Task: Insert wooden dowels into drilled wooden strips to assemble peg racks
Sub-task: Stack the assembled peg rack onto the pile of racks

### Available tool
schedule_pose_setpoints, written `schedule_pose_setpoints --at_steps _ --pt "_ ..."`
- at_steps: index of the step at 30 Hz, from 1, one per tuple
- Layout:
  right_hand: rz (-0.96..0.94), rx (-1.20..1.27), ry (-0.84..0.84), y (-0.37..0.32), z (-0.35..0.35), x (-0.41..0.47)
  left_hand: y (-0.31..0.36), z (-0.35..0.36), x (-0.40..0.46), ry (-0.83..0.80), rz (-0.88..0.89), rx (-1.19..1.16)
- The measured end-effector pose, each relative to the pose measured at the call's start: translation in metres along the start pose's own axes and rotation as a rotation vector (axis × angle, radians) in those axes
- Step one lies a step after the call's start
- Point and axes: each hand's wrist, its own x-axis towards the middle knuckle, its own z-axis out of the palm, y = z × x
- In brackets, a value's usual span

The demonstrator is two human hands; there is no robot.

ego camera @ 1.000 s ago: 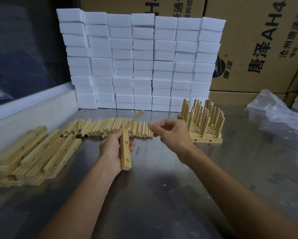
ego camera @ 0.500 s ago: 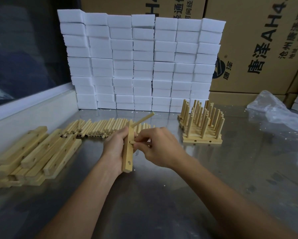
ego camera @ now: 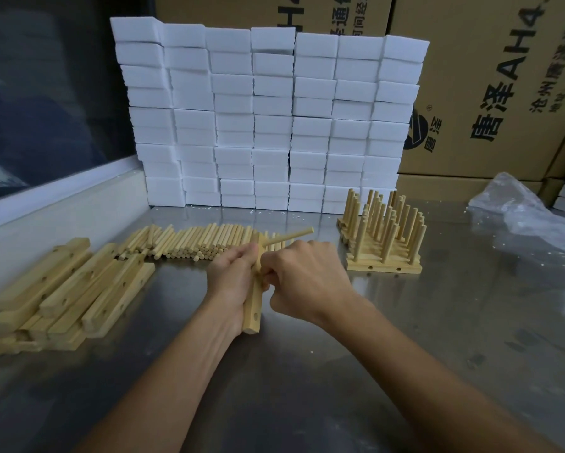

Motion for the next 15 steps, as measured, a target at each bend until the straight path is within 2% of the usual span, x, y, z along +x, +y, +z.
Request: schedule_pose_setpoints --at_steps 5,10,15 --pt "0.032 0.027 0.019 0.002 -0.002 0.001 -0.001 0.005 -0.005 0.031 0.031 -0.009" --pt "0.227 0.233 -0.033 0.006 0.000 0.006 -0.003 0.011 -0.007 0.031 0.101 0.080" --pt "0.070 0.085 0.027 0.002 0.001 0.001 0.001 0.008 -0.006 0.013 0.048 0.044"
